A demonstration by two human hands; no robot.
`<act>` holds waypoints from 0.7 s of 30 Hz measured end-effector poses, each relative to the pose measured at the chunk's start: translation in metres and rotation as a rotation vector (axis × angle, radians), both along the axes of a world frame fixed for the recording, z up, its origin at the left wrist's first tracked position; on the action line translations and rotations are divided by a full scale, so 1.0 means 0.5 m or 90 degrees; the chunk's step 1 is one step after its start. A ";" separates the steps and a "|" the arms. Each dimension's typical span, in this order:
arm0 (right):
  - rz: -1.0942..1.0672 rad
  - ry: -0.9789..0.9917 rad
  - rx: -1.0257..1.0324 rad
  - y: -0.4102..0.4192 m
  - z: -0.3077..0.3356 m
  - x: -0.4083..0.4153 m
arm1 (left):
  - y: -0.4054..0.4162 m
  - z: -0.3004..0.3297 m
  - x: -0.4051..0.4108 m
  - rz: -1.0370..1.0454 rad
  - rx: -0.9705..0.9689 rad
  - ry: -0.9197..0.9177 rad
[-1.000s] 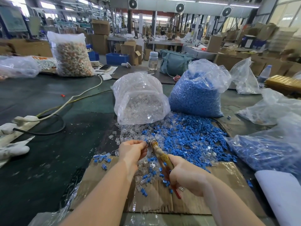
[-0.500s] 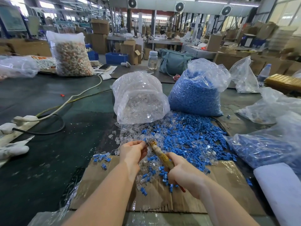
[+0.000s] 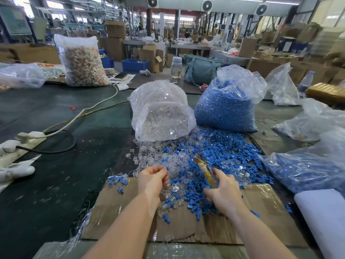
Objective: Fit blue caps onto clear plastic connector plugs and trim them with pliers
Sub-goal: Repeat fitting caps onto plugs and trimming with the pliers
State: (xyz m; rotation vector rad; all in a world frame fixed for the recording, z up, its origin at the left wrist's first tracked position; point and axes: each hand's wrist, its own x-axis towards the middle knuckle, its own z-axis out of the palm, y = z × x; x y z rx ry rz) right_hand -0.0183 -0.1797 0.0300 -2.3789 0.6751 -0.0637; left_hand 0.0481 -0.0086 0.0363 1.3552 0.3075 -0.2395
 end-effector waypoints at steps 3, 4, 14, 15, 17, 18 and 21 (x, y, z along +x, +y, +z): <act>-0.025 0.029 -0.107 -0.017 -0.013 -0.005 | -0.002 -0.002 -0.007 -0.010 0.009 -0.007; -0.029 0.040 -0.131 -0.023 -0.020 -0.007 | -0.003 -0.002 -0.009 -0.014 0.009 -0.007; -0.003 0.087 -0.287 -0.050 -0.054 -0.019 | 0.003 -0.008 -0.017 -0.026 0.041 -0.019; -0.004 0.098 -0.307 -0.048 -0.054 -0.020 | 0.006 -0.009 -0.018 -0.027 0.053 -0.024; -0.011 0.086 -0.349 -0.044 -0.052 -0.027 | 0.016 -0.013 -0.018 -0.023 0.102 -0.046; -0.012 0.056 -0.358 -0.039 -0.050 -0.031 | 0.023 -0.017 -0.017 -0.020 0.141 -0.065; 0.031 -0.097 -0.315 -0.015 -0.045 -0.039 | 0.045 -0.032 -0.005 0.009 0.281 -0.128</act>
